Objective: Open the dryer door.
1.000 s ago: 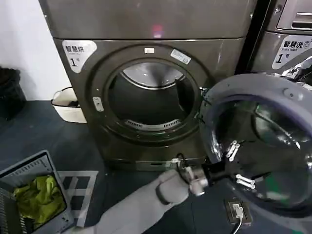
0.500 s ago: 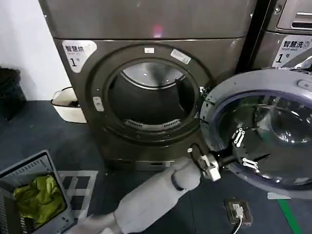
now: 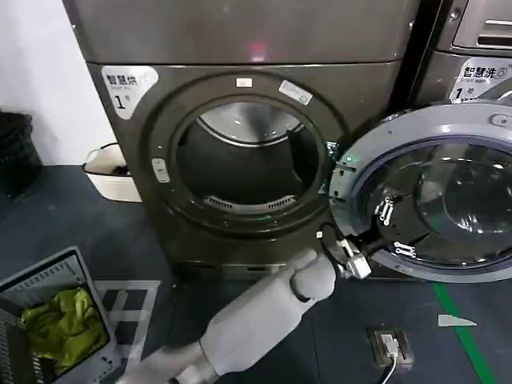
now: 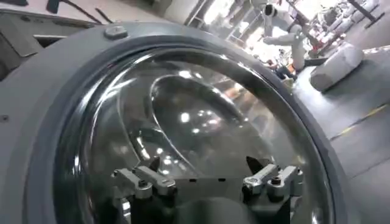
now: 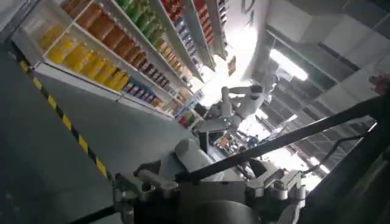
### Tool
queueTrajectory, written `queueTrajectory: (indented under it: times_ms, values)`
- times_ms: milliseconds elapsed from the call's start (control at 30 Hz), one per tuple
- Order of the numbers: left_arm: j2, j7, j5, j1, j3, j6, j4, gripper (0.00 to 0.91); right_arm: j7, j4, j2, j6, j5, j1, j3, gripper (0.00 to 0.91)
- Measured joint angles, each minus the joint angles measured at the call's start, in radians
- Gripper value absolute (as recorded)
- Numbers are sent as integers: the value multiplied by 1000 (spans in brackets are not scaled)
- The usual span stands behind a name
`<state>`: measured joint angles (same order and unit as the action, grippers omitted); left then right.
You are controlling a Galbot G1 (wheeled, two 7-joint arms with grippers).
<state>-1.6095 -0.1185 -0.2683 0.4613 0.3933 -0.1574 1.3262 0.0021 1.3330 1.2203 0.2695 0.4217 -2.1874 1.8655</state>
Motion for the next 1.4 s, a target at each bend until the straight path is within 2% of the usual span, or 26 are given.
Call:
queueTrajectory:
  times_ms: [333,900,1100,1267,1400]
  values:
    - [39,-19,74,6,7,-3,51,907,-16,10,-15,-9,5,-1,-1,907]
    - [201,-34,133,89,15,17,282,907,-49,11,-41,-18,5,5,-12,907]
    - [323,-42,184,152,-31,79,402,907,-58,16,-53,-30,11,6,-16,907]
    - [464,-42,202,240,-104,76,527,907,-62,15,-64,-37,12,16,-27,907]
    - [574,-43,224,356,-196,71,633,907,-64,19,-64,-39,13,20,-31,907]
